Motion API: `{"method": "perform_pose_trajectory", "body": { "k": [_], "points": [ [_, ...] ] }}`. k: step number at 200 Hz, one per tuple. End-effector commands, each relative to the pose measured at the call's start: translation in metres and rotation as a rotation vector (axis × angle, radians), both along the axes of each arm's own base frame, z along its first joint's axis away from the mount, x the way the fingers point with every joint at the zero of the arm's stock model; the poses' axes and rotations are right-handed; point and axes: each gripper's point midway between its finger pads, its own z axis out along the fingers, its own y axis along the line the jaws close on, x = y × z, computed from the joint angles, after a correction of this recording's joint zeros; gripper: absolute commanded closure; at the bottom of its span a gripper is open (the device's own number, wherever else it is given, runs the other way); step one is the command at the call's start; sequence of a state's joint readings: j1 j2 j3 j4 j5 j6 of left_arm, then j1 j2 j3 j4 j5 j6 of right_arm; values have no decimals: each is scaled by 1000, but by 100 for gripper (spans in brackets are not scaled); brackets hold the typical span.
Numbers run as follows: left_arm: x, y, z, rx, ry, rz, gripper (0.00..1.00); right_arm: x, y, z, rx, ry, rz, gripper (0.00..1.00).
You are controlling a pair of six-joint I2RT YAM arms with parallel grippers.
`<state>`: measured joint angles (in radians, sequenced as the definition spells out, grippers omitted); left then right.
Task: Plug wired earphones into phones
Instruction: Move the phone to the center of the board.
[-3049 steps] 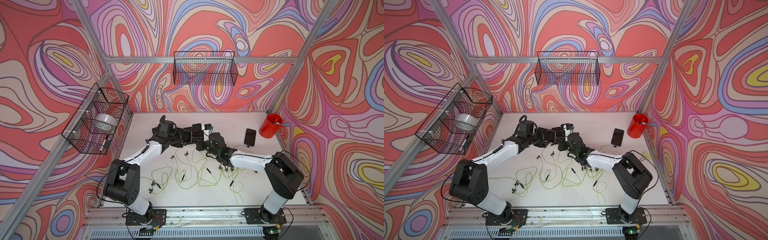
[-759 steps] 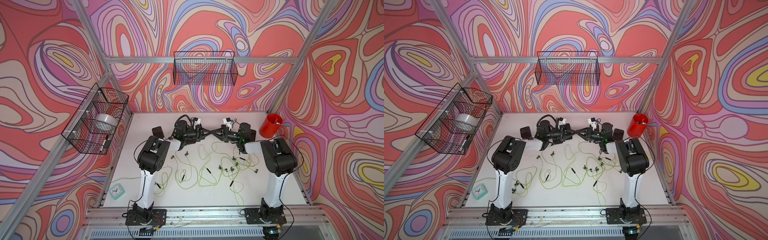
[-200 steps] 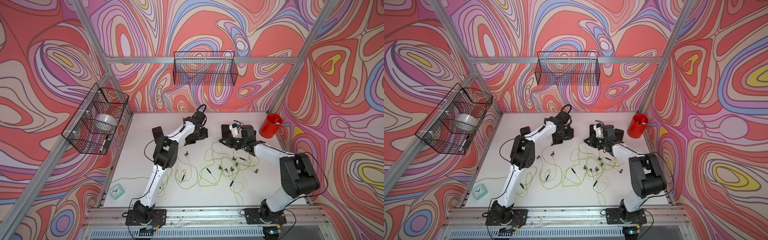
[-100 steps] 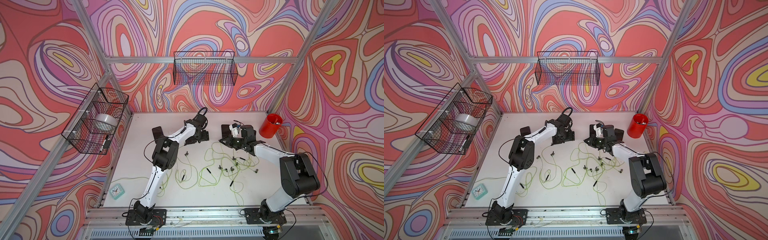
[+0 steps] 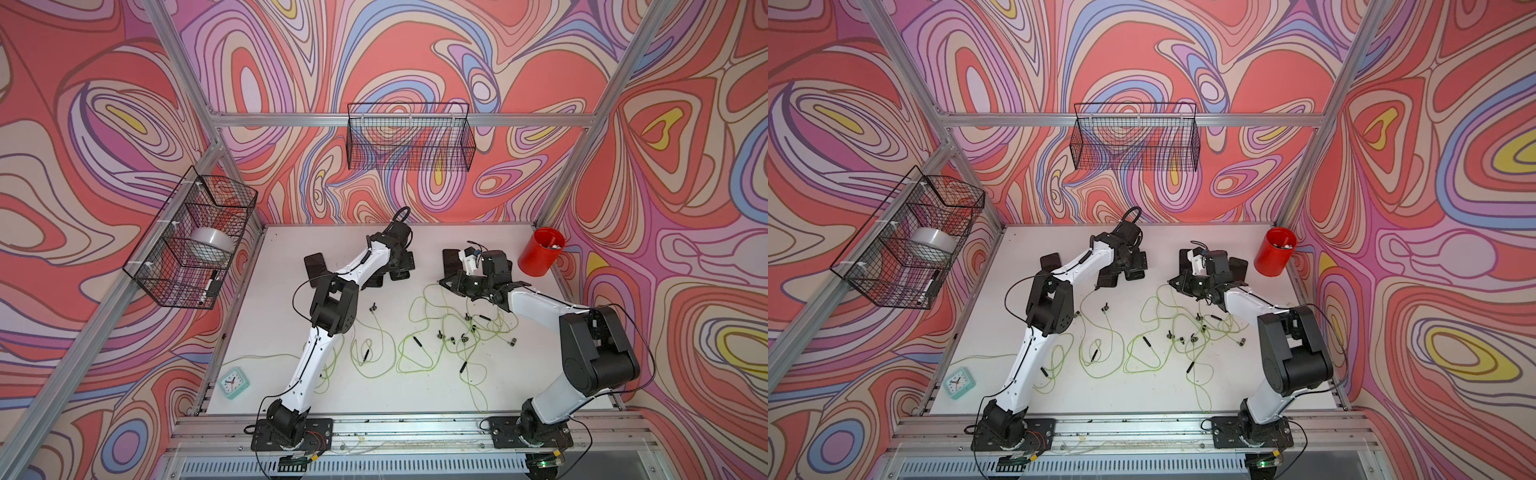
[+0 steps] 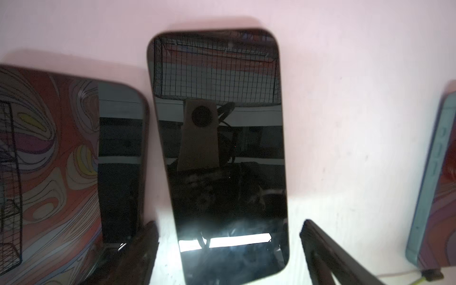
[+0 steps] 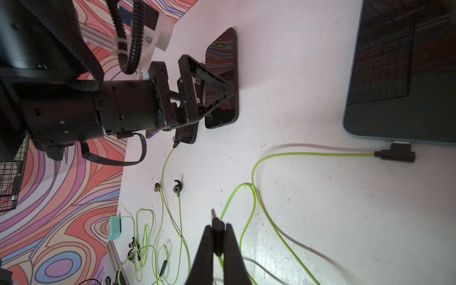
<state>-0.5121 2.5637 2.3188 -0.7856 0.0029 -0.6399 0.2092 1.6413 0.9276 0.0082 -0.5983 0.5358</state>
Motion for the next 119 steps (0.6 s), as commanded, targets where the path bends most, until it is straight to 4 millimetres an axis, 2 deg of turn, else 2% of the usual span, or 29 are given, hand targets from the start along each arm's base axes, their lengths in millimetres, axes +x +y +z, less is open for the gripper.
{"method": "perform_pose_trajectory", "body": {
  "k": [1, 16, 43, 58, 80, 106, 119],
  "points": [
    [-4, -5, -27, 52, 31, 16, 5, -2, 1, -11, -14, 7, 10, 100],
    [-4, -6, -31, 117, 15, 3, 5, -2, 1, -12, -13, 7, 10, 100],
    [-10, 5, -46, 238, 37, -10, 5, -1, 2, -13, -11, 4, 15, 100],
    [-15, 13, -51, 288, 50, -13, 15, -1, 2, -14, -12, 4, 21, 100],
    [-18, 12, -49, 300, 53, -26, 15, 0, 4, -15, -8, 4, 32, 100],
    [-28, 11, -55, 295, 96, -33, 24, 0, 6, -14, -4, 0, 46, 100],
    [-31, 11, -56, 290, 111, -34, 25, 1, 6, -12, -10, -5, 53, 100]
  ]
}}
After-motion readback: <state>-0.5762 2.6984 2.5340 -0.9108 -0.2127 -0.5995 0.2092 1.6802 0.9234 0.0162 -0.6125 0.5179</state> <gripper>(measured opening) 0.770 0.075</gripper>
